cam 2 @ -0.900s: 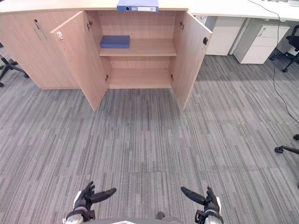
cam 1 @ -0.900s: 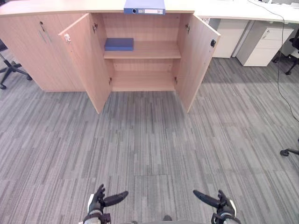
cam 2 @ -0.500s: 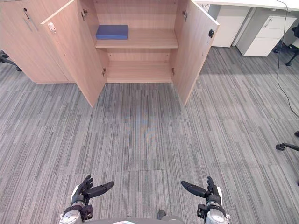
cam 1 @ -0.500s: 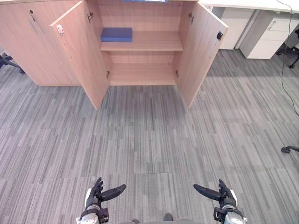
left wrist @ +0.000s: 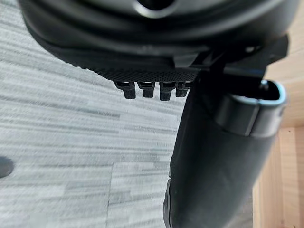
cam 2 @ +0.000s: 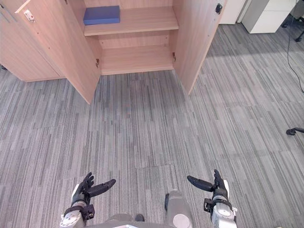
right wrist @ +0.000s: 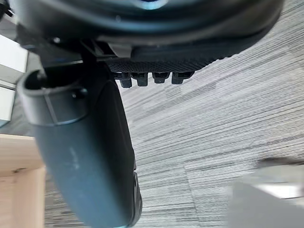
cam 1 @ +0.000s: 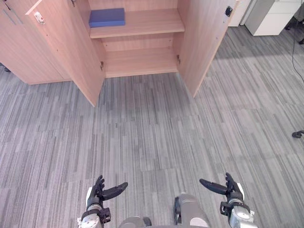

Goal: Walk over to the cabinet, pick up the folder, carry it to the office cabinet, place the folder inside the office cabinet, then close the office cabinet door

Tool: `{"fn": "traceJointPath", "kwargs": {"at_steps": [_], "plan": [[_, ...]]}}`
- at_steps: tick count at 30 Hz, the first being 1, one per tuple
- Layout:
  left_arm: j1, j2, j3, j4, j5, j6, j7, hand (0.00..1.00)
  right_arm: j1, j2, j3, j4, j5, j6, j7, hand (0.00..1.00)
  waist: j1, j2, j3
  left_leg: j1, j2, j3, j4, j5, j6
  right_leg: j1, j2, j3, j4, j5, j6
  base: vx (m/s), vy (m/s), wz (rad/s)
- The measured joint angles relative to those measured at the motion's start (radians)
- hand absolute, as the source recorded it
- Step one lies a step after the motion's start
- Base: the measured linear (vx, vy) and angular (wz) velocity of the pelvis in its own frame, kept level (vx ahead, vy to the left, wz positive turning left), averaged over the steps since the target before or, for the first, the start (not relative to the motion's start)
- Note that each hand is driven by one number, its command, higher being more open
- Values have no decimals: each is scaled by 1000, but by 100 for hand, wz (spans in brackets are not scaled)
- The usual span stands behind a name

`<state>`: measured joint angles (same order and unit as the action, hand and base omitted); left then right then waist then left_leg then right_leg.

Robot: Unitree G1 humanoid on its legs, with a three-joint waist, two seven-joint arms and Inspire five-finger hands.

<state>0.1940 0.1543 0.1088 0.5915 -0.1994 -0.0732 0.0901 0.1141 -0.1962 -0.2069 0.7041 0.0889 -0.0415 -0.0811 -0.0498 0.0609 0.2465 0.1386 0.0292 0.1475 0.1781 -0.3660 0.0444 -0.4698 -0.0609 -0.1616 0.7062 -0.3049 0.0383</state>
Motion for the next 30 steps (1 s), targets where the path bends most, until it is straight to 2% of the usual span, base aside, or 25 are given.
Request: {"fn": "traceJointPath", "kwargs": {"at_steps": [1,2,3,4,5,6,7,8,9,10,12,13,15,17,18,19,20,21,22,23,24,26,27,28,30], "plan": [[-24,4,0,6,-4,0,1,100,-3,-5,2,0,2,1,-1,100,-10,19,12,17,26,-16,-24,2,-3,-36,22,-23,-88,27,-13,459,-91,60],[-45,13,0,6,-11,-3,1,100,-6,-5,7,-1,6,1,-3,100,-21,24,17,30,45,-33,-40,7,-14,-75,44,-31,-250,119,-9,622,-129,69],[-60,20,-1,9,-14,-5,1,100,0,-8,15,-5,6,0,-5,100,-24,11,23,69,50,-47,-59,7,-51,-70,51,-25,-403,311,-23,590,-133,61],[-61,19,-1,10,-15,-5,1,100,10,-10,15,-6,6,0,-5,100,-30,11,22,93,60,-58,-65,0,-67,-50,51,-18,-423,434,-48,634,-164,32],[-76,13,0,14,-15,-8,1,100,-23,-14,12,-6,5,4,-9,100,-27,37,33,98,96,-61,-52,17,-116,-67,68,-37,-333,392,-92,604,-181,42],[-97,11,-7,24,-14,-11,-6,100,-32,-6,-1,-25,5,3,-10,100,-43,22,37,102,83,-81,-23,77,-180,-76,32,-47,-227,295,-90,578,-186,46],[-98,2,-10,25,-14,-12,-6,100,-32,-7,-5,-31,5,3,-10,100,-51,19,37,108,78,-86,5,115,-184,-70,14,-58,-177,262,-94,571,-214,68],[-95,-21,-11,28,-14,-16,-6,100,-31,-14,-2,-44,5,0,-10,100,-55,16,40,86,75,-74,135,194,-178,-32,-4,-83,-124,223,-105,599,-248,45],[-74,-27,-11,27,-14,-21,-7,100,-28,-13,18,-48,6,-7,-8,100,-47,6,40,9,96,-54,376,290,-195,83,-3,-73,-205,168,-96,727,-261,21],[-61,-33,-6,21,-15,-30,-6,100,-36,-4,30,-49,6,-11,-6,100,-30,16,49,-116,152,-45,669,268,-181,174,40,-66,-282,144,-92,696,-223,-9],[-52,-30,7,18,-16,-28,-4,100,-48,21,43,-51,7,-13,-12,100,5,19,53,-259,213,-10,910,195,-139,277,79,-58,-348,124,-117,525,-111,-23],[-50,-29,13,11,-16,-25,-4,100,-48,51,48,-56,9,-13,-13,100,24,-10,69,-351,225,30,946,157,-104,367,84,-50,-407,111,-122,398,-45,-13],[-40,-30,8,6,-16,-23,-8,100,-52,74,61,-54,9,-13,-13,100,56,-48,71,-470,205,102,834,109,-76,471,74,-18,-500,107,-116,506,-22,-32],[-13,-37,0,9,-15,-13,-13,100,-73,77,52,-47,11,-15,-14,100,71,-62,69,-549,138,112,513,118,-83,558,46,28,-559,100,-76,613,65,-69],[-8,-42,0,12,-15,-7,-13,100,-80,77,36,-39,19,-15,-18,100,82,-62,69,-553,107,98,331,166,-90,591,30,56,-577,83,-55,630,170,-87],[-3,-49,1,14,-15,-6,-12,100,-83,75,16,-20,28,-17,-25,100,97,-58,64,-546,76,68,148,310,-87,636,11,93,-604,61,-29,666,247,-89],[0,-50,2,17,-15,-6,-10,100,-83,74,15,-6,29,-16,-31,100,108,-62,58,-529,61,63,131,400,-79,652,6,113,-614,54,-21,680,268,-54],[-16,-44,6,27,-14,-6,-6,100,-81,78,16,12,28,-11,-37,100,95,-88,39,-535,20,68,150,380,-16,658,-35,122,-614,56,-19,820,335,0],[-39,-50,19,27,-14,-9,-4,100,-75,77,13,14,28,-11,-37,100,76,-90,34,-551,2,67,220,322,25,643,-59,137,-551,60,-8,675,279,23],[-45,-53,23,26,-13,-9,-4,100,-72,78,12,18,28,-10,-36,100,73,-91,34,-547,-2,69,255,284,36,638,-69,148,-504,59,-3,796,320,8],[-45,-51,23,25,-12,-10,-4,100,-65,83,13,28,28,-8,-34,100,75,-98,30,-506,-13,86,282,224,45,614,-85,168,-371,62,30,640,248,-17],[-43,-48,20,28,-11,-9,-4,100,-65,87,17,41,27,-6,-29,100,60,-98,30,-406,-35,91,260,160,50,513,-108,181,-51,154,170,610,198,-14],[-47,-40,18,33,-9,-8,-3,100,-65,93,18,44,27,-6,-27,100,52,-97,31,-327,-46,90,226,138,52,422,-116,180,182,141,170,442,83,-2],[-46,-37,17,35,-8,-9,-2,100,-66,95,21,47,27,-5,-26,100,48,-96,31,-284,-49,89,201,133,53,380,-116,170,272,121,136,515,58,-6],[-39,-17,1,38,-6,-10,0,100,-66,97,54,43,27,-5,-26,100,34,-81,25,-120,-39,85,69,132,53,242,-110,57,335,53,36,523,11,-10]]}}
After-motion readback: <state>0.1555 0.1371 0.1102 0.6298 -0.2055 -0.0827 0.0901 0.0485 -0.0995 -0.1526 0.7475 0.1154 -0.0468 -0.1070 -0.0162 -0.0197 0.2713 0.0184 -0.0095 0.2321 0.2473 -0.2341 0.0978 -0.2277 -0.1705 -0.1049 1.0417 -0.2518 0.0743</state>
